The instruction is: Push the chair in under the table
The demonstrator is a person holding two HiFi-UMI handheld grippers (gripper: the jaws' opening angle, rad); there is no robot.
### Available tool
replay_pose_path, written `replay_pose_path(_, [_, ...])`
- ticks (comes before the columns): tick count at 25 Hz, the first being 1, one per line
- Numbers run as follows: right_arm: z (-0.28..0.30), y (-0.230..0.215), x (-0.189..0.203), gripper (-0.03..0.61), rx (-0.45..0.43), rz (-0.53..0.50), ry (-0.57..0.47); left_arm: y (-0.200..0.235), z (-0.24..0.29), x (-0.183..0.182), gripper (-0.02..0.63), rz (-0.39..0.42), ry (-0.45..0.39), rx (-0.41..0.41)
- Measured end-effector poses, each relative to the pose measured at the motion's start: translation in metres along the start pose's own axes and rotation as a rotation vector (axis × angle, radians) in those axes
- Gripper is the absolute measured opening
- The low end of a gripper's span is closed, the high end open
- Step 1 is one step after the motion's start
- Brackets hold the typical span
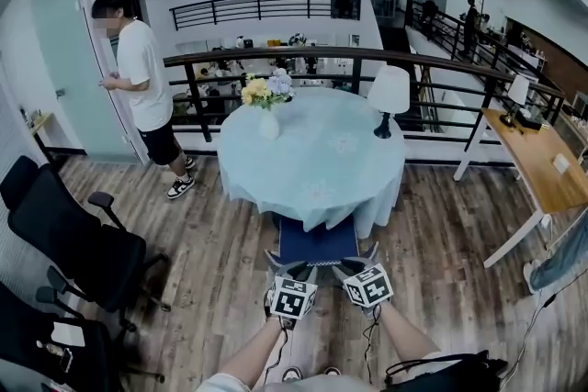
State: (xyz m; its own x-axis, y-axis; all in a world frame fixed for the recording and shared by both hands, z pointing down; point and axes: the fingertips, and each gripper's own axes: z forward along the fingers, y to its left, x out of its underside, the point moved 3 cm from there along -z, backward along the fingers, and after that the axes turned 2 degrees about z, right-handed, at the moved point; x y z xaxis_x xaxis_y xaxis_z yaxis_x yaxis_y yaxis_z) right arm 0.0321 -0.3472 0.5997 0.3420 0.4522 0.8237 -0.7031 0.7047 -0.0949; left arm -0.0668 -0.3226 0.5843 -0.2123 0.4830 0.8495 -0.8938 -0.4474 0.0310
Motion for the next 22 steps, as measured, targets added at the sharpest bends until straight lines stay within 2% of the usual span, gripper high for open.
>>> replay_pose_path(2, [-0.009,0.008,0.002,0.078,0.039,0.032,-0.032,-0.005,-0.012,0.002,0.054,-0.026,-0.033,-0.017])
replay_pose_path(5, [-0.021,0.021,0.007,0.05,0.07,0.094,-0.071,-0.008,-0.028,0.004,0.006,-0.058,-0.083,-0.057])
replay_pose_path(11, [-0.036,0.042,0.023,0.038,0.12,0.187,-0.096,-0.015,-0.047,0.011,0.005,-0.142,-0.126,-0.089])
replay_pose_path(16, [-0.047,0.056,0.038,0.032,0.165,0.263,-0.112,-0.026,-0.055,0.022,0.005,-0.159,-0.119,-0.095])
replay_pose_path(22, [-0.056,0.058,0.05,0.028,0.214,0.279,-0.111,-0.042,-0.054,0.033,0.005,-0.157,-0.104,-0.088])
